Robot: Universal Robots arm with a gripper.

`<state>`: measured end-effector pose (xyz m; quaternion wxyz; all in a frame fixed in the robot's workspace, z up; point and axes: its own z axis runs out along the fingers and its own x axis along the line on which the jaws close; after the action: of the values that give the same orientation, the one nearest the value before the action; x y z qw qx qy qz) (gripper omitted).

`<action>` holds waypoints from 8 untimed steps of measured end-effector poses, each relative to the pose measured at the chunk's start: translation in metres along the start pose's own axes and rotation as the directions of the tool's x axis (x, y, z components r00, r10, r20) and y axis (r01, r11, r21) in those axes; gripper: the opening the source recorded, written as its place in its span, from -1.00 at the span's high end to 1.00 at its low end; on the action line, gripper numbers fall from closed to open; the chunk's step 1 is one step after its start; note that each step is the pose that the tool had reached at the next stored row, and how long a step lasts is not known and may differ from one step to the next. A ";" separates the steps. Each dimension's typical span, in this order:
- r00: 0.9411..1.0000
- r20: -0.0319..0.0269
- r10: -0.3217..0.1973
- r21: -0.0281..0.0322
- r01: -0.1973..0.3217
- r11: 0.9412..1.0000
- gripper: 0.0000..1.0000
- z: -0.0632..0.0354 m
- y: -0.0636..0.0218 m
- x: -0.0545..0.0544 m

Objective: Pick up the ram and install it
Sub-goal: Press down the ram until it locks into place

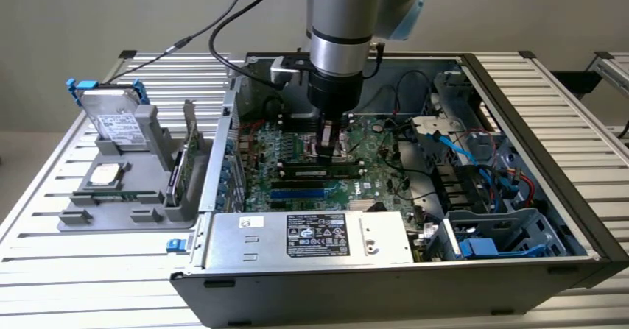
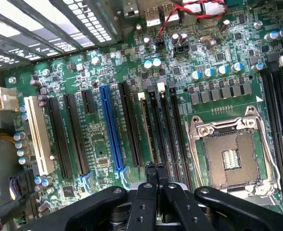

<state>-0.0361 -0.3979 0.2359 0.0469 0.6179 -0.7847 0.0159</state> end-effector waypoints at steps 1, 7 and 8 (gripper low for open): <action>1.000 0.001 0.014 -0.001 -0.014 1.000 0.80 0.0000 0.0000 0.000; 0.994 0.004 0.105 -0.007 -0.105 0.994 0.80 0.0006 0.0000 0.000; 0.992 0.004 0.122 -0.009 -0.122 0.992 0.80 0.0008 0.0000 0.000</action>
<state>-0.0361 -0.3979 0.2351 0.0466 0.5684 -0.8213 0.0140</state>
